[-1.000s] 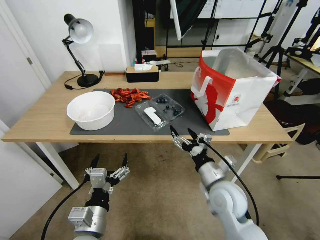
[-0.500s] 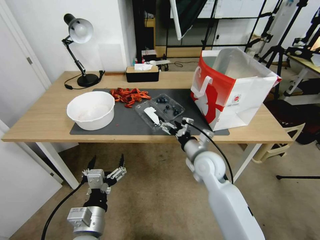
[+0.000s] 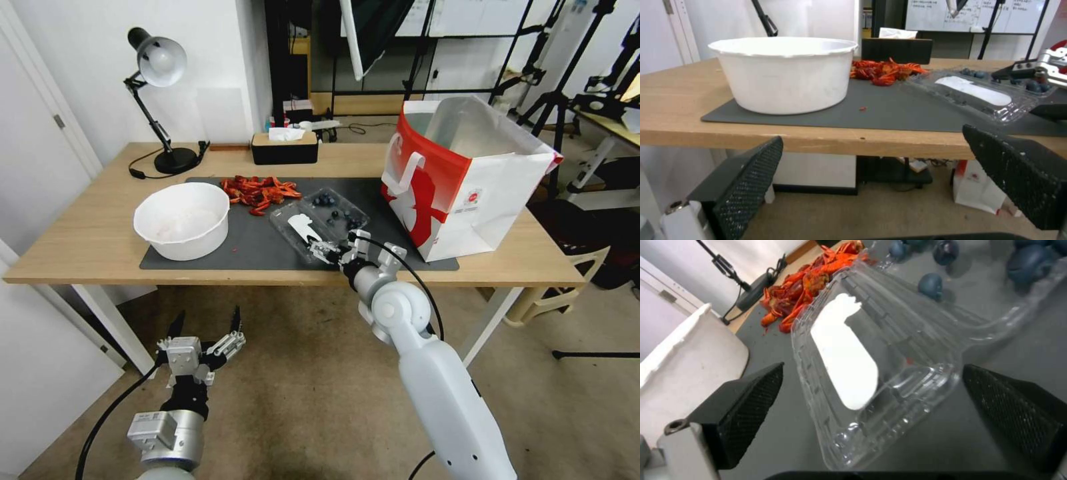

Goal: Close the takeout container lid, then place the container into the takeout bag.

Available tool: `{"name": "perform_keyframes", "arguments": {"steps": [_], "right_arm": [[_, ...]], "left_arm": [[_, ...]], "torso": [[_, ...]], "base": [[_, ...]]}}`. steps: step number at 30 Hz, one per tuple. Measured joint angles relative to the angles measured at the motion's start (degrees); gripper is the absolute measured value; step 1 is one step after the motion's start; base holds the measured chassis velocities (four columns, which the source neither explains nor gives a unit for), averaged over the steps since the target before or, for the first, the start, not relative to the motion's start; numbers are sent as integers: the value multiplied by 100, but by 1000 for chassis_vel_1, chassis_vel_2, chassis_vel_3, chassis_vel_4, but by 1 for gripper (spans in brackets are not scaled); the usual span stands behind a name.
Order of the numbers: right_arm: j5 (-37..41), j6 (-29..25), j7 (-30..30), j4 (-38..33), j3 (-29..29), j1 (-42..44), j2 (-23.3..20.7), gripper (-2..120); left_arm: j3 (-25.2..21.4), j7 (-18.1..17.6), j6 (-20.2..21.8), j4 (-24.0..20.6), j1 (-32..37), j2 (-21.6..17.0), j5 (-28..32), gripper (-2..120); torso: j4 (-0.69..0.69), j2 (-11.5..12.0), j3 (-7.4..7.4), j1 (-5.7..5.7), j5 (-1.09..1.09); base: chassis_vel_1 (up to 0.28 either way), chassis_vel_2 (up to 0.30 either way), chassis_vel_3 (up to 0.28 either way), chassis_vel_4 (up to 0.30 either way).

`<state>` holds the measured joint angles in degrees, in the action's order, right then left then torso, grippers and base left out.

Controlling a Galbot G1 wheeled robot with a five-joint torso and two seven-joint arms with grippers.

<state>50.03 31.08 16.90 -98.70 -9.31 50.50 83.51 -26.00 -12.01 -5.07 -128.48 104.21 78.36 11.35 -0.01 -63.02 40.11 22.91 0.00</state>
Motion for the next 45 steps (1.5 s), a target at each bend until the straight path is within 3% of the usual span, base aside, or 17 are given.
{"name": "perform_keyframes", "arguments": {"steps": [29,45], "right_arm": [[104,150,-76,334,266,-412,82,100],[-83,-88,-325,245,432,-404,221,100]], "left_arm": [[17,-50,-4,42,-63,-45,83,100],[33,-65,-25,94,-58,-63,92,100]], "torso": [[2,0,0,0,1],[0,0,0,0,0]], "base": [[0,0,0,0],[0,0,0,0]]}}
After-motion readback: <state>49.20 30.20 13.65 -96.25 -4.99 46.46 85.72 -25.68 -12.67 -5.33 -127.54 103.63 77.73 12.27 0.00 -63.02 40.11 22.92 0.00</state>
